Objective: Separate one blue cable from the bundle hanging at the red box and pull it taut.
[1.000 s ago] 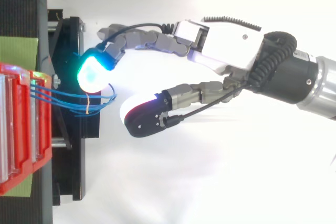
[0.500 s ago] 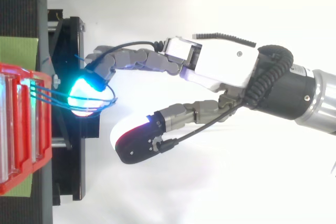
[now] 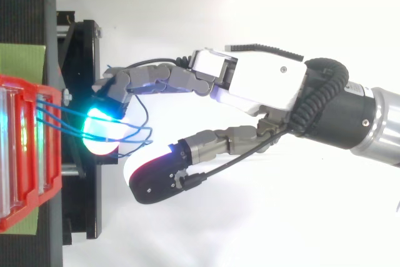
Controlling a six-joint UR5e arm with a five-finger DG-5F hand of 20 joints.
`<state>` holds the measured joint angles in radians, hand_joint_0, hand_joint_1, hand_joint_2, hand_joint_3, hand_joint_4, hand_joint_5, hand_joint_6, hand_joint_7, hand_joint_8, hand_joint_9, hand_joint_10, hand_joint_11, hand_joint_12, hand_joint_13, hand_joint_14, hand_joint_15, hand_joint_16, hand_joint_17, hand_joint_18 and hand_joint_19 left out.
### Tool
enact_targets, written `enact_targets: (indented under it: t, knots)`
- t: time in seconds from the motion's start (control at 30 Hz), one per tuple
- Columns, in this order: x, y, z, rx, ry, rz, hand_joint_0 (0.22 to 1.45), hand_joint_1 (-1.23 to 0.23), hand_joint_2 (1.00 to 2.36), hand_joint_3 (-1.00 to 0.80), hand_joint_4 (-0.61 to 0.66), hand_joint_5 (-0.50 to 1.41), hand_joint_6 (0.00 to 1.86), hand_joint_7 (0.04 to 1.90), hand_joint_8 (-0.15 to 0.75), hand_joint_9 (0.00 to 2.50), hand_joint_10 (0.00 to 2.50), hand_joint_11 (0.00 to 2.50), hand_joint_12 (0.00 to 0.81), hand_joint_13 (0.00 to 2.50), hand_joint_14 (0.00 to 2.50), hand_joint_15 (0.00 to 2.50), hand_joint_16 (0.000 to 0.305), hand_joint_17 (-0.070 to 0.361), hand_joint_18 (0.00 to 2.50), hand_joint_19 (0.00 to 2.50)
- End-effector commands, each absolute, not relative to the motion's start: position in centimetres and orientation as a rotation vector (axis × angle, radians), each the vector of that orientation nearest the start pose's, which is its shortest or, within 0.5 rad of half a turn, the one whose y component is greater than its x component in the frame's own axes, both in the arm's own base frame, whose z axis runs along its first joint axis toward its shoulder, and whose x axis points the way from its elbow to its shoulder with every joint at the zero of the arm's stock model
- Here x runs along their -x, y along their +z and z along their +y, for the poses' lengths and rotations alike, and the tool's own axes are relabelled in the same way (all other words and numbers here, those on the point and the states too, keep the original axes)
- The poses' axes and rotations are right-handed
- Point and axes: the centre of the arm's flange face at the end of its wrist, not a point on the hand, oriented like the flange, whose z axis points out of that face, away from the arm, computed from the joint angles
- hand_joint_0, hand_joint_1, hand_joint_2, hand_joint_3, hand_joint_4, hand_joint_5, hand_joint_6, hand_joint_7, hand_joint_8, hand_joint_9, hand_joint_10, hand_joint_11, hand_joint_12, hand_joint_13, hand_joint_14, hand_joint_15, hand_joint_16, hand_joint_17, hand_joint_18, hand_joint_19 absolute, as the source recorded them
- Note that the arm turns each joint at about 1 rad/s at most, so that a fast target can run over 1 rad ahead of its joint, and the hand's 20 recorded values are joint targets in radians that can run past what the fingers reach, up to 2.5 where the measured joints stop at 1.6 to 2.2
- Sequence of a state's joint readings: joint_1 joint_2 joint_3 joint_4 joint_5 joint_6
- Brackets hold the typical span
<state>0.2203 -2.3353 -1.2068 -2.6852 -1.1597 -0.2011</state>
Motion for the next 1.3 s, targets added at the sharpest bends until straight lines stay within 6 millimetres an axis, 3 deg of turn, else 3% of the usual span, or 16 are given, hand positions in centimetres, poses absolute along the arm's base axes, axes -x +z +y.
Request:
enact_targets:
  t: [0.0, 0.27, 0.8, 0.87, 1.1, 1.27]
  knots:
    - [-77.3, 22.4, -0.4, -1.135, 0.955, 1.12, 0.62, -0.56, 1.01, -0.42, 0.24, -0.13, 0.5, 1.08, 0.24, 0.42, 0.0, 0.07, 0.284, 0.26, 0.0, 0.04, 0.039, 0.087, 0.29, 0.29]
    - [-77.3, 22.4, -0.4, -1.144, 0.965, 1.114, 0.63, -0.56, 1.01, -0.41, 0.15, -0.1, 0.5, 1.31, 0.249, 0.46, 0.0, 0.09, 0.283, 0.27, 0.0, 0.05, 0.039, 0.087, 0.32, 0.28]
    - [-77.4, 22.8, -0.6, -1.143, 0.968, 1.105, 0.61, -0.42, 1.0, -0.5, 0.15, -0.1, 0.5, 1.31, 0.257, 0.49, 0.0, 0.11, 0.284, 0.29, 0.0, 0.05, 0.039, 0.087, 0.34, 0.29]
    - [-77.5, 22.5, -1.0, -1.146, 0.963, 1.104, 0.6, -0.43, 1.0, -0.5, 0.15, -0.1, 0.5, 1.3, 0.256, 0.49, 0.0, 0.1, 0.284, 0.29, 0.0, 0.05, 0.039, 0.087, 0.33, 0.29]
    - [-78.2, 18.4, -0.8, -1.147, 0.972, 1.125, 0.59, -0.46, 1.0, -0.5, 0.16, -0.11, 0.5, 1.25, 0.256, 0.48, 0.0, 0.1, 0.287, 0.28, 0.0, 0.05, 0.039, 0.088, 0.32, 0.29]
    - [-78.4, 18.7, -0.8, -1.142, 0.989, 1.101, 0.6, -0.46, 1.0, -0.5, 0.16, -0.11, 0.5, 1.27, 0.256, 0.48, 0.0, 0.11, 0.287, 0.28, 0.0, 0.06, 0.039, 0.088, 0.32, 0.28]
